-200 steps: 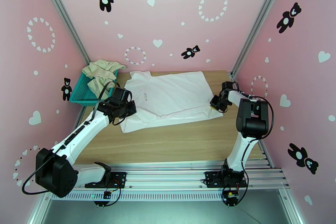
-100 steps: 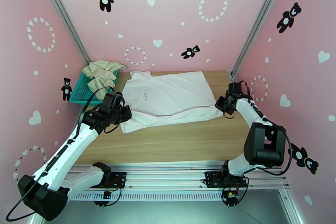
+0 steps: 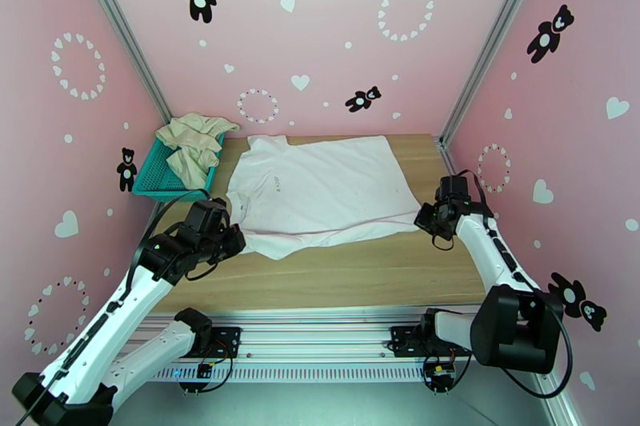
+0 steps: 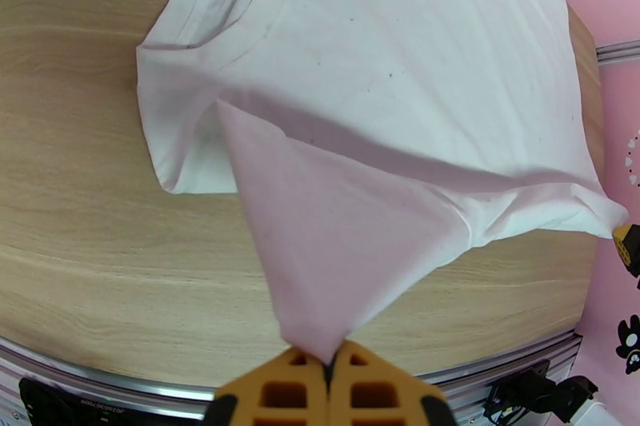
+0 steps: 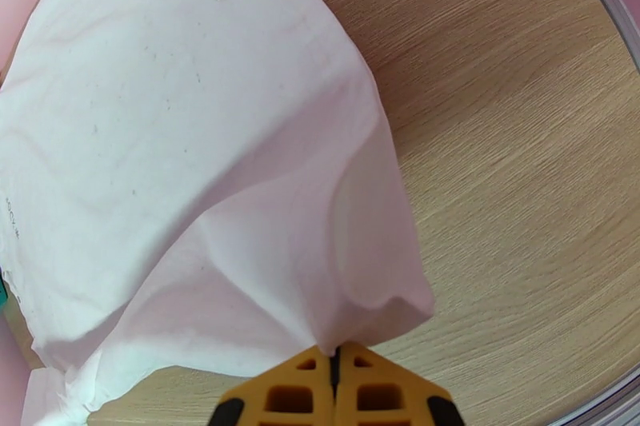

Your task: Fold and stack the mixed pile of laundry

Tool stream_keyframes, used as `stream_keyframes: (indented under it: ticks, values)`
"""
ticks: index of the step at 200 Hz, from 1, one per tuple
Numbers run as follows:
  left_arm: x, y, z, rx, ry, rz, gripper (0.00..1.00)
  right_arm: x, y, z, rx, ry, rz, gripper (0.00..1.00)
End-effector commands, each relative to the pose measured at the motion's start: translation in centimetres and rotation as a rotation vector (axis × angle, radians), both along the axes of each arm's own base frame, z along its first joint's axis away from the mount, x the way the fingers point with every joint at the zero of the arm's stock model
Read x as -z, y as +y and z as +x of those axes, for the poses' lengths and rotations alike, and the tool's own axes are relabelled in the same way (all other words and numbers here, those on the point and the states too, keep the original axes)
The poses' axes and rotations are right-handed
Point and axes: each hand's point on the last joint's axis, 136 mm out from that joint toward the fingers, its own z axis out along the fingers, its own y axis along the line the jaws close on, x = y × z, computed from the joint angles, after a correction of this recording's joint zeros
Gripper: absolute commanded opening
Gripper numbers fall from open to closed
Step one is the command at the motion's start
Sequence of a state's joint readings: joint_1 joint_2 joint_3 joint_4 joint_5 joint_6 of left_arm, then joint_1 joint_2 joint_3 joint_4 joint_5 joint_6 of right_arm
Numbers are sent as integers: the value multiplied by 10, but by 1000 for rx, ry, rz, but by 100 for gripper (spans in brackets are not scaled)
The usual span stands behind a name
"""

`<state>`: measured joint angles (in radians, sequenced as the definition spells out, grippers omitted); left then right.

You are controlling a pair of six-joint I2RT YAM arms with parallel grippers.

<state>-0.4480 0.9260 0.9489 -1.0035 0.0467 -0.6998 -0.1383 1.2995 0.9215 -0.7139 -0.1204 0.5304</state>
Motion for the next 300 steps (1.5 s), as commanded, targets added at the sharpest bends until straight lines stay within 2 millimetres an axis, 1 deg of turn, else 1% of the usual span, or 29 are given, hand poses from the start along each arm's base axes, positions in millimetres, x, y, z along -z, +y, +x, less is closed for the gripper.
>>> stream_keyframes:
  ticks: [1, 13, 28, 49, 70, 112, 131, 147, 166, 190, 201, 205, 209, 216, 221, 224, 228, 240, 254, 267, 277, 288, 300]
  values:
    - [-24, -5, 30, 1, -91, 31, 0, 0, -1, 20, -11, -7, -1, 0]
    - [-31, -5, 46, -6, -119, 52, 0, 0, -1, 32, -11, -12, 5, 0]
    - [-33, -6, 63, -11, -126, 55, 0, -1, -2, 49, -16, -11, 11, 0]
    - [-27, -5, 85, -22, -125, 65, 0, 0, -4, 70, -18, -11, 20, 0]
    - [-22, 1, 99, -45, -124, 78, 0, 3, -3, 89, -17, -15, 40, 0]
    - [-9, 11, 119, -83, -109, 75, 0, 10, -2, 124, -14, -25, 76, 0]
    - [-2, 12, 127, -88, -100, 80, 0, 15, -2, 137, -10, -22, 86, 0]
    - [8, 15, 135, -97, -79, 96, 0, 21, -2, 145, -8, -15, 93, 0]
    - [20, 18, 143, -112, -63, 103, 0, 32, 0, 154, -11, 0, 107, 7]
    - [33, 24, 156, -142, -55, 133, 0, 50, 0, 162, -14, 18, 116, 8]
    - [38, 25, 165, -156, -48, 120, 0, 59, 0, 164, -12, 28, 119, 13]
    - [39, 25, 168, -160, -48, 117, 4, 62, 0, 165, -12, 31, 120, 17]
    - [41, 26, 171, -166, -47, 116, 11, 64, 1, 166, -11, 34, 125, 21]
    - [45, 28, 176, -179, -45, 119, 30, 66, 2, 167, -14, 35, 135, 29]
    - [47, 30, 179, -191, -42, 123, 43, 67, 3, 167, -15, 33, 139, 33]
    - [49, 32, 181, -199, -39, 127, 47, 66, 4, 168, -15, 31, 142, 34]
    - [50, 35, 183, -206, -37, 132, 51, 66, 4, 168, -13, 29, 144, 36]
    - [47, 40, 187, -222, -44, 156, 57, 60, 4, 168, -16, 17, 142, 39]
    - [36, 42, 187, -220, -68, 160, 60, 50, 3, 168, -24, -1, 129, 42]
    - [26, 47, 181, -223, -82, 182, 63, 36, 0, 167, -27, -23, 108, 44]
    - [19, 48, 172, -208, -86, 199, 65, 27, -1, 164, -29, -38, 93, 46]
    - [15, 43, 160, -173, -83, 196, 65, 17, -1, 160, -26, -57, 93, 47]
    - [18, 23, 147, -117, -71, 152, 65, 11, 3, 155, -24, -83, 101, 49]
